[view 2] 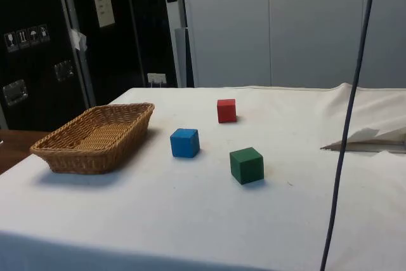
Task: Pick up exactly two blocks and place them into the basket.
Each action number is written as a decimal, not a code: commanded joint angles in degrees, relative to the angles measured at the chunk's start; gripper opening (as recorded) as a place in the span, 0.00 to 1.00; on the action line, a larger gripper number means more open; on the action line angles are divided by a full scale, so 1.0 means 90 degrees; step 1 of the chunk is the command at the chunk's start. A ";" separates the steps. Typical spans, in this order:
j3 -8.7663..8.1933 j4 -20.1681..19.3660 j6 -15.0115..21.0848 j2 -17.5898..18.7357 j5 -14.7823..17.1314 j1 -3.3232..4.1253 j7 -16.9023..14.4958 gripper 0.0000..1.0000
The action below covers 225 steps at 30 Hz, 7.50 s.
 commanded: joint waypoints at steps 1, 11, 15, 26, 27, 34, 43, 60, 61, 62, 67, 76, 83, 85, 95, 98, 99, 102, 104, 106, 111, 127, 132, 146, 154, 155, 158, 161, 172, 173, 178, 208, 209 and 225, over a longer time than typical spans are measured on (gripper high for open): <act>0.0013 -0.0064 0.0115 0.0032 0.0032 0.0013 0.0013 1.00; 0.0153 -0.0649 0.0656 0.0032 0.0038 0.0019 0.0108 1.00; 0.0197 -0.0821 0.0809 0.0038 0.0032 0.0013 0.0134 1.00; 0.0331 -0.1337 0.1439 0.0210 0.0076 0.0013 0.0172 1.00; 0.0344 -0.1350 0.1483 0.0248 0.0089 0.0013 0.0172 1.00; 0.0401 -0.1375 0.1776 0.0579 0.0146 -0.0006 0.0121 1.00; 0.0420 -0.1451 0.2126 0.0936 0.0210 -0.0013 0.0038 1.00; 0.0471 -0.1687 0.3094 0.1572 0.0490 -0.0025 -0.0083 1.00; 0.0471 -0.1700 0.3145 0.1604 0.0509 -0.0032 -0.0089 1.00; 0.0477 -0.1713 0.3247 0.1681 0.0547 -0.0032 -0.0108 1.00; 0.0503 -0.1751 0.3546 0.1891 0.0656 -0.0032 -0.0166 1.00; 0.0471 -0.1751 0.3871 0.2215 0.0624 -0.0006 -0.0134 1.00; 0.0522 -0.1751 0.4170 0.2515 0.0802 -0.0146 -0.0477 1.00; 0.0509 -0.1744 0.4189 0.2546 0.0809 -0.0127 -0.0490 1.00; 0.0458 -0.1732 0.4170 0.2572 0.0738 -0.0089 -0.0439 1.00; 0.0465 -0.1732 0.4170 0.2572 0.0751 -0.0095 -0.0446 0.84; 0.0465 -0.1732 0.4170 0.2572 0.0745 -0.0089 -0.0446 0.73; 0.0458 -0.1732 0.4170 0.2572 0.0745 -0.0089 -0.0439 0.28; 0.0458 -0.1732 0.4163 0.2572 0.0738 -0.0089 -0.0439 0.07; 0.0458 -0.1732 0.4170 0.2572 0.0745 -0.0089 -0.0439 0.00; 0.0458 -0.1732 0.4170 0.2572 0.0745 -0.0089 -0.0439 0.00; 0.0350 -0.1611 0.3661 0.2056 0.0490 -0.0057 0.0000 0.00; 0.0363 -0.1394 0.3482 0.1999 0.0471 -0.0089 0.0051 0.00; 0.0306 -0.0121 0.2610 0.2311 0.0477 -0.0140 0.0070 0.00; 0.0318 0.0579 0.2343 0.2667 0.0567 -0.0178 0.0051 0.00; 0.0318 0.0662 0.2311 0.2718 0.0579 -0.0185 0.0051 0.00; 0.0325 0.0917 0.2266 0.2890 0.0624 -0.0185 0.0057 0.00; 0.0331 0.1178 0.2222 0.3081 0.0668 -0.0178 0.0076 0.00; 0.0357 0.2133 0.2075 0.3845 0.0777 -0.0191 0.0146 0.00; 0.0357 0.2215 0.2069 0.3922 0.0789 -0.0191 0.0146 0.00; 0.0369 0.2623 0.2082 0.4342 0.0853 -0.0204 0.0172 0.00; 0.0350 0.3145 0.2139 0.4877 0.0968 -0.0236 0.0140 1.00; 0.0306 0.3100 0.2094 0.4800 0.0936 -0.0223 0.0159 1.00; 0.0185 0.2636 0.1865 0.4125 0.0738 -0.0127 0.0414 1.00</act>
